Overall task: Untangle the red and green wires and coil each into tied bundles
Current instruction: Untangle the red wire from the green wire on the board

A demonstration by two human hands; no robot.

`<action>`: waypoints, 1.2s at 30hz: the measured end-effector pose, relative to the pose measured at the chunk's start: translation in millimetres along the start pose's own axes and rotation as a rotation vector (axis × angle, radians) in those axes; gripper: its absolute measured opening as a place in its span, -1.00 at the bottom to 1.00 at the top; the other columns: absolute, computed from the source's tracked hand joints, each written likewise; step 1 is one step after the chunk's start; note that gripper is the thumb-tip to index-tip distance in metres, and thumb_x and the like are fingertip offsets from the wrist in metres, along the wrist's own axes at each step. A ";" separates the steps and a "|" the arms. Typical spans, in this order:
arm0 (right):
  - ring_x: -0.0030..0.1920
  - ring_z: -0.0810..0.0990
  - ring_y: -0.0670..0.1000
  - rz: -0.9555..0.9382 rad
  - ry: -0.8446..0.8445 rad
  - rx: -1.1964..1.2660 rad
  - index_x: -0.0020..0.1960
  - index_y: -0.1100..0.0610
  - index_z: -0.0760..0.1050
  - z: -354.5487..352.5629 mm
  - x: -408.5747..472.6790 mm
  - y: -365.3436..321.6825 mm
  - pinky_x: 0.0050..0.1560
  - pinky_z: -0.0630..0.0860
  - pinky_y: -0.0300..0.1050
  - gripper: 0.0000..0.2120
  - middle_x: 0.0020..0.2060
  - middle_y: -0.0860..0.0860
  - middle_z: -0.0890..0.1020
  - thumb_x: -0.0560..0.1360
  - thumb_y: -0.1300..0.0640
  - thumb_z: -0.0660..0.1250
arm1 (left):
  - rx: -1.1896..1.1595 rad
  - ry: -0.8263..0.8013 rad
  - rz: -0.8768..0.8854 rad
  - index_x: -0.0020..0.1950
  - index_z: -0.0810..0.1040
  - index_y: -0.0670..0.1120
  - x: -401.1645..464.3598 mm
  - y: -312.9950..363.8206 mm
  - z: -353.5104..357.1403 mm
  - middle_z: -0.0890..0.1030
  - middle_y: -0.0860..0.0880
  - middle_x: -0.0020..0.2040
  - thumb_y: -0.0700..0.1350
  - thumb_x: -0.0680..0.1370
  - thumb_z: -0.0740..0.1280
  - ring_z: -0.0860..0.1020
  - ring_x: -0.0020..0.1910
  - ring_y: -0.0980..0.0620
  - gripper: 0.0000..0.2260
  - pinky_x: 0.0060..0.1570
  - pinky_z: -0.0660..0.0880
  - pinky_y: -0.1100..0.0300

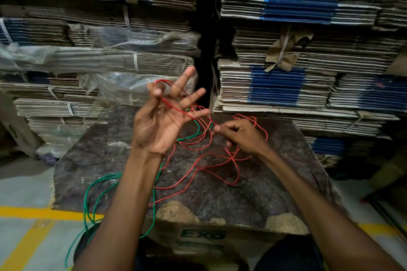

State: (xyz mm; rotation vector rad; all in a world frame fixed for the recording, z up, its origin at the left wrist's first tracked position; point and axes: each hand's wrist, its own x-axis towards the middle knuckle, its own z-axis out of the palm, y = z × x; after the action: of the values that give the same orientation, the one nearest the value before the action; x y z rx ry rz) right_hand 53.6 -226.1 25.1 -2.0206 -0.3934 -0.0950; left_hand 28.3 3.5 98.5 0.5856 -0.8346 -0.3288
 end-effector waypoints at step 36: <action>-0.13 0.66 -0.05 -0.508 0.240 -0.365 -0.06 0.18 0.68 -41.8 14.0 -44.3 -0.07 0.57 0.02 -0.90 -0.18 -0.09 0.68 0.47 0.19 0.41 | 0.568 0.059 -0.500 -0.26 0.49 0.00 -33.8 -14.7 -12.6 0.66 -0.26 0.05 0.16 0.47 0.39 0.44 0.20 -0.40 -0.73 0.01 0.41 -0.06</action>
State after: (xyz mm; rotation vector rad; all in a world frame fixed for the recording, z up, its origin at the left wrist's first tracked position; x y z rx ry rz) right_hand 57.0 -241.0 85.7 -2.1837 -0.7695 -0.7634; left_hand 15.9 12.9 62.8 1.3374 -0.7141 -0.5288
